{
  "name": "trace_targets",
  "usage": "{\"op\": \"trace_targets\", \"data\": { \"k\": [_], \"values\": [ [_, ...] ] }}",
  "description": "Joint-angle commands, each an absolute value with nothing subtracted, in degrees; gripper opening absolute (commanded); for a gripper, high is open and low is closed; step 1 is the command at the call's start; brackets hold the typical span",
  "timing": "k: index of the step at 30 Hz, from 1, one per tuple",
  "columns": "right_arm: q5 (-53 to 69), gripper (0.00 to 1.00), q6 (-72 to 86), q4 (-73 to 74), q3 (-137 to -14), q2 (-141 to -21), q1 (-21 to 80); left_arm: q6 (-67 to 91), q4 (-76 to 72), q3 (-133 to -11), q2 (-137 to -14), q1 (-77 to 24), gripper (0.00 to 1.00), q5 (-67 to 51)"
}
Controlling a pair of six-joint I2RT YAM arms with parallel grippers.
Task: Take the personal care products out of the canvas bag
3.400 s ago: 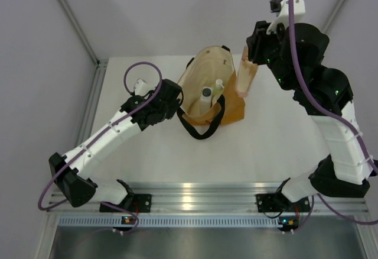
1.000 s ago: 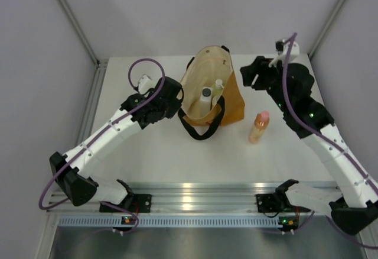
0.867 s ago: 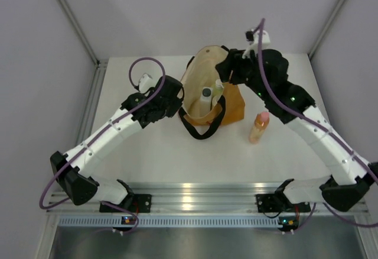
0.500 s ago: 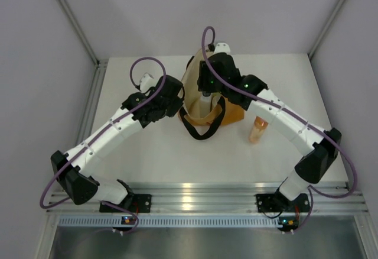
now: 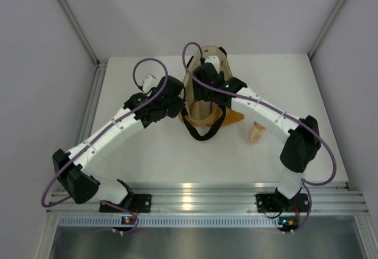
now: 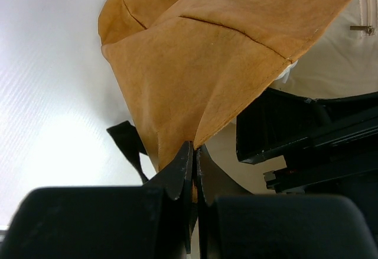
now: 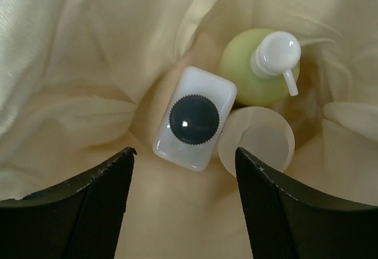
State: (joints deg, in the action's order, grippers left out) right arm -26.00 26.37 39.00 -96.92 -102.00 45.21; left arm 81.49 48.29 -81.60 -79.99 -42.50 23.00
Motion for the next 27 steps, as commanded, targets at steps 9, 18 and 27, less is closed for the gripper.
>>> {"op": "trace_targets", "data": {
  "k": [9, 18, 27],
  "values": [
    [-19.6, 0.68, 17.06, 36.39, -98.44, -105.38, 42.37, 82.35, 48.08, -76.64, -79.8, -42.45, 0.0, 22.41],
    [-16.79, 0.64, 14.77, 35.07, -98.96, -108.11, 39.99, 81.21, 47.81, -77.61, -81.39, -42.45, 0.0, 21.18],
    [-16.52, 0.67, 23.54, 35.07, -99.59, -108.55, 39.29, 81.47, 47.81, -77.26, -80.77, -42.45, 0.0, 21.53]
  ]
}}
